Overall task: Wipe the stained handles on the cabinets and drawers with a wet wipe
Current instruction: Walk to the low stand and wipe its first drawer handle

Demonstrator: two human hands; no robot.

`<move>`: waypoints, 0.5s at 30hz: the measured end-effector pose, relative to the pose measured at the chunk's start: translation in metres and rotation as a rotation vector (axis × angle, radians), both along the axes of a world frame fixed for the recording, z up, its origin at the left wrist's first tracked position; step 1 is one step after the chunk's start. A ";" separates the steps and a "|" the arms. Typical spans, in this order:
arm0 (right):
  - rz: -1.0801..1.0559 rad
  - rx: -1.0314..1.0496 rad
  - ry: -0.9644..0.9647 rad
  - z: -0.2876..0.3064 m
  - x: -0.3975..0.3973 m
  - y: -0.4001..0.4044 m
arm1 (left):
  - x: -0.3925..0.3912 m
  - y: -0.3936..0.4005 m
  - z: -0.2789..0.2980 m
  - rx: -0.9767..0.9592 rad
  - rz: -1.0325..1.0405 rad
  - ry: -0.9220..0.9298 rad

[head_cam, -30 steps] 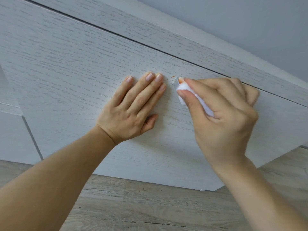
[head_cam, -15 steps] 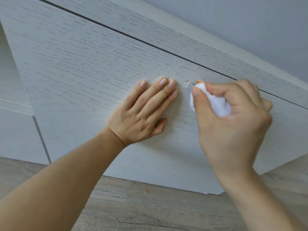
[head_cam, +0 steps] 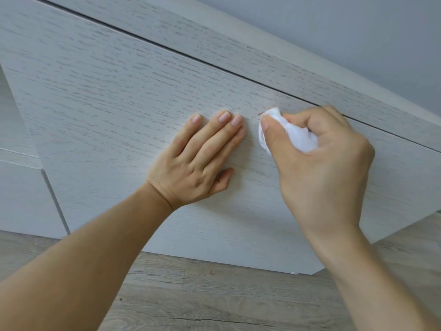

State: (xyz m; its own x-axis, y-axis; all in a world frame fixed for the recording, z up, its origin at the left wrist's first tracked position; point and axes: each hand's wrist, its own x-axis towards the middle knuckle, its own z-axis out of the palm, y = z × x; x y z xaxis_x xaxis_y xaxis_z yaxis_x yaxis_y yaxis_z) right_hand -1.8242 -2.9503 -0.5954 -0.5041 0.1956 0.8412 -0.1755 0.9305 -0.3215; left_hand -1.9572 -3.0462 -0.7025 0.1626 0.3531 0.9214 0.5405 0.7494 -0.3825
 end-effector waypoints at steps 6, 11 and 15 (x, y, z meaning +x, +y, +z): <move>0.049 0.112 0.074 -0.007 0.005 0.016 | 0.000 -0.001 0.000 -0.007 0.020 -0.001; 0.021 0.134 0.092 -0.012 0.013 0.035 | 0.000 -0.001 0.000 -0.012 0.034 -0.007; 0.007 0.186 0.113 -0.013 0.016 0.049 | 0.001 -0.001 0.001 -0.016 0.033 0.001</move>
